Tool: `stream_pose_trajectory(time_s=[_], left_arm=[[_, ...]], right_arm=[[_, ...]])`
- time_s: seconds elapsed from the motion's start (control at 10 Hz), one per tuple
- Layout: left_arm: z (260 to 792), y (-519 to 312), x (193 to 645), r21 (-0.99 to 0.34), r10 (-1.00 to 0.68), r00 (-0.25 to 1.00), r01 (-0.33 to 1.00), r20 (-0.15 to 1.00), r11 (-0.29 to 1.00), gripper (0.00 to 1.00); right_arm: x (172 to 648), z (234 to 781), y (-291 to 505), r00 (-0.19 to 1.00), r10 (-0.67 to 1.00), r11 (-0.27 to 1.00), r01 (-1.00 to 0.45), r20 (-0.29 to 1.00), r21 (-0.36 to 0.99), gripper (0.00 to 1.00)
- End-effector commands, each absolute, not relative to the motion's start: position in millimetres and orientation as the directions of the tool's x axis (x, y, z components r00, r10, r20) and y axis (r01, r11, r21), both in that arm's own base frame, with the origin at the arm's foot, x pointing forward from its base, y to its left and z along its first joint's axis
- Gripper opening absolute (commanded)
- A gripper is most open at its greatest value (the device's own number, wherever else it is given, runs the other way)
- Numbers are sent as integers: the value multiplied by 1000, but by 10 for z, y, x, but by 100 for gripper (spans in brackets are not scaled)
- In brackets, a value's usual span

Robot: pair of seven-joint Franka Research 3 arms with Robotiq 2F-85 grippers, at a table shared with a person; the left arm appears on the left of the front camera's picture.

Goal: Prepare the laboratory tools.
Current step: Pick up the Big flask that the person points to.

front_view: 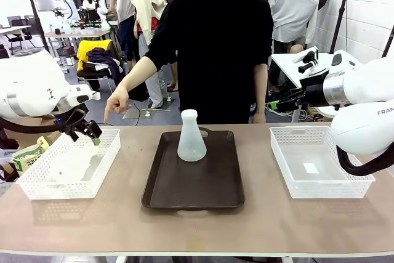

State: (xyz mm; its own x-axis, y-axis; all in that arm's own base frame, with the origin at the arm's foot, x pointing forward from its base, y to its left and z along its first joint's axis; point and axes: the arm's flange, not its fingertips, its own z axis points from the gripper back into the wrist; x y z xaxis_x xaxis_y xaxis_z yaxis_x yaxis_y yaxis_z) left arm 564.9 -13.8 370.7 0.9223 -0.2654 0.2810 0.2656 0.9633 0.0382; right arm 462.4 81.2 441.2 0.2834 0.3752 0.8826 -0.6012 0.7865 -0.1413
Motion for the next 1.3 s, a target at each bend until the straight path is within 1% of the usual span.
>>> stream_pose_trajectory(time_s=[0.0, 0.3, 0.5, 0.9, 1.2], left_arm=[[3682, -186, 5795, 79, -244, 935, 232, 257, 970, 100], [3547, -154, 5877, 102, -244, 937, 225, 251, 969, 100], [3491, -127, 5908, 86, -241, 934, 226, 264, 970, 100], [3382, -101, 5915, 88, -238, 942, 224, 235, 971, 100], [3308, -97, 5917, 80, -231, 943, 217, 238, 973, 100]], right_arm=[[4631, 4437, 823, 286, 379, 784, -605, 880, -141, 100], [4631, 4437, 823, 286, 379, 784, -605, 880, -141, 100], [4631, 4437, 823, 286, 379, 784, -605, 880, -141, 100], [4631, 4437, 823, 286, 379, 784, -605, 880, -141, 100], [4631, 4437, 823, 286, 379, 784, -605, 880, -141, 100]])
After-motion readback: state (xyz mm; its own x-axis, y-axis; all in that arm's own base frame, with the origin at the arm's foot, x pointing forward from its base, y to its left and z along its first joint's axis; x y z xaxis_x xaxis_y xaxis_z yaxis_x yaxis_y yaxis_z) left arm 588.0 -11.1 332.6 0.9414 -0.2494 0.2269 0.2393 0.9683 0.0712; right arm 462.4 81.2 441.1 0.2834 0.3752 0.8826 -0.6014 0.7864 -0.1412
